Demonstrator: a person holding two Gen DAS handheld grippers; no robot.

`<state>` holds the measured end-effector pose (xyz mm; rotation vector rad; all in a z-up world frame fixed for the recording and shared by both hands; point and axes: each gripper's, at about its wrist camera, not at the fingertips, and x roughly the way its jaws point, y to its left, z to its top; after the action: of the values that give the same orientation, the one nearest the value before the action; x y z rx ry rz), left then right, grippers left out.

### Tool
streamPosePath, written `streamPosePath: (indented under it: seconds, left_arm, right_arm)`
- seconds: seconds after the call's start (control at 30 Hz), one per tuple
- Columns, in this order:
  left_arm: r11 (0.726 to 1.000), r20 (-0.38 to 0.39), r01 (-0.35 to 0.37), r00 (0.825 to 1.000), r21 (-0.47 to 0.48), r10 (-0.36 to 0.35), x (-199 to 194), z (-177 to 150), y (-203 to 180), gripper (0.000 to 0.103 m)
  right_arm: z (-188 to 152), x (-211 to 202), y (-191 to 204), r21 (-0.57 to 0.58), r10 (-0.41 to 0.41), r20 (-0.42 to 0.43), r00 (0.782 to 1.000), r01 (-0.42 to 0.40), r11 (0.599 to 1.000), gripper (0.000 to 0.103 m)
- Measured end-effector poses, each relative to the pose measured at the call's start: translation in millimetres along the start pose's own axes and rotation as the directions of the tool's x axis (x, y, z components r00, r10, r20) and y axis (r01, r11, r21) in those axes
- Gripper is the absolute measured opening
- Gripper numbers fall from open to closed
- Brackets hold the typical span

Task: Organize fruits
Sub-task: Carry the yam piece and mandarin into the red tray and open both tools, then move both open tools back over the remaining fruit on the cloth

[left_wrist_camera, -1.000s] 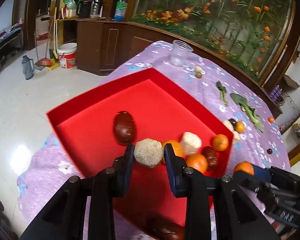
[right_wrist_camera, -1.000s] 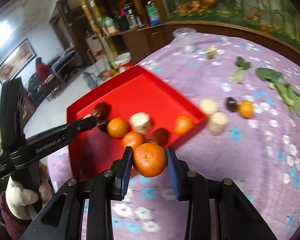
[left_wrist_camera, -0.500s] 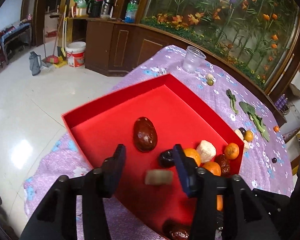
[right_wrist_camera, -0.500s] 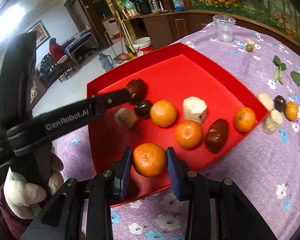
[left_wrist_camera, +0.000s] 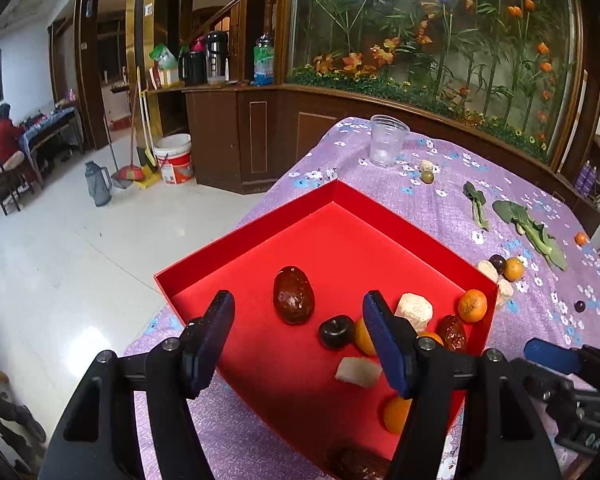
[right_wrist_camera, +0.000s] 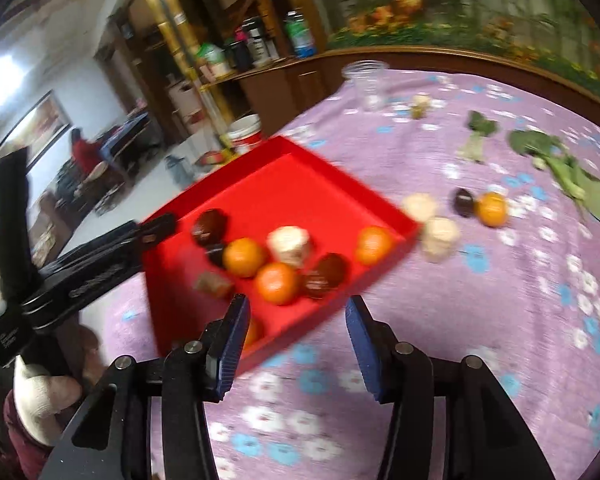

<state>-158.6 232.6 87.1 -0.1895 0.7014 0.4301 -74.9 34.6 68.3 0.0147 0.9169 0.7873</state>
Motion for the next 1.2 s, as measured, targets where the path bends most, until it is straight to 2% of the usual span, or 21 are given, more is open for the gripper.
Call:
streamPosePath:
  seconds: [0.07, 0.17, 0.2, 0.23, 0.27, 0.3, 0.37, 0.47, 0.67, 0.9, 1.03, 1.2]
  left_arm:
    - [1.0, 0.001, -0.012, 1.0, 0.011, 0.012, -2.9, 0.4, -3.8, 0.066]
    - [0.999, 0.011, -0.044, 0.999, 0.023, 0.044, -10.2, 2.2, -6.4, 0.068]
    - [0.998, 0.019, -0.059, 0.998, 0.022, 0.058, -13.9, 3.3, -6.0, 0.075]
    - [0.997, 0.025, -0.07, 0.997, 0.02, 0.07, -15.8, 3.8, -5.4, 0.079]
    - [0.996, 0.03, -0.084, 0.996, 0.018, 0.083, -18.2, 4.4, -4.7, 0.085]
    - [0.996, 0.031, -0.087, 0.996, 0.018, 0.087, -19.3, 4.5, -4.9, 0.086]
    - [0.998, 0.017, -0.066, 0.998, 0.017, 0.066, -19.2, 3.1, -7.2, 0.086]
    - [1.0, 0.006, -0.025, 1.0, 0.015, 0.025, -20.8, 1.2, -14.8, 0.086]
    - [0.997, 0.027, 0.065, 0.997, 0.041, -0.066, -30.0, 1.5, -36.7, 0.086]
    - [0.984, -0.026, 0.166, 0.986, 0.064, -0.164, -17.1, -2.9, -62.5, 0.086]
    - [0.981, -0.029, 0.188, 0.982, 0.055, -0.186, -13.4, -1.8, -64.2, 0.086]
    - [0.983, -0.013, 0.182, 0.983, -0.027, -0.182, -6.2, 3.2, -41.1, 0.086]
  right_arm:
    - [7.4, 1.7, 3.9, 0.004, 0.027, -0.013, 1.0, -0.026, 1.0, 0.055]
    - [17.7, -16.5, 23.1, -0.049, 0.073, 0.044, 0.996, -0.071, 0.996, 0.055]
    - [19.7, -24.0, 28.9, -0.07, 0.093, 0.063, 0.994, -0.088, 0.994, 0.058]
    - [19.8, -27.8, 31.9, -0.081, 0.105, 0.072, 0.992, -0.1, 0.992, 0.07]
    - [16.3, -31.1, 32.9, -0.091, 0.111, 0.081, 0.99, -0.104, 0.99, 0.076]
    - [10.5, -31.9, 32.3, -0.095, 0.105, 0.082, 0.991, -0.097, 0.991, 0.079]
    - [-1.7, -24.5, 26.2, -0.098, 0.065, 0.061, 0.996, -0.059, 0.993, 0.079]
    - [-12.3, -18.6, 6.6, -0.041, 0.05, 0.028, 0.998, -0.048, 0.998, 0.079]
    - [-17.2, -33.0, -37.4, 0.04, 0.004, 0.051, 0.999, -0.006, 0.999, 0.079]
    - [-23.8, -34.7, -67.5, 0.1, -0.038, 0.036, 0.999, 0.034, 0.994, 0.079]
    - [-20.4, -30.8, -81.8, 0.117, -0.057, 0.026, 0.998, 0.053, 0.992, 0.079]
    - [-6.7, -36.1, -105.4, 0.154, -0.086, 0.044, 0.995, 0.079, 0.985, 0.079]
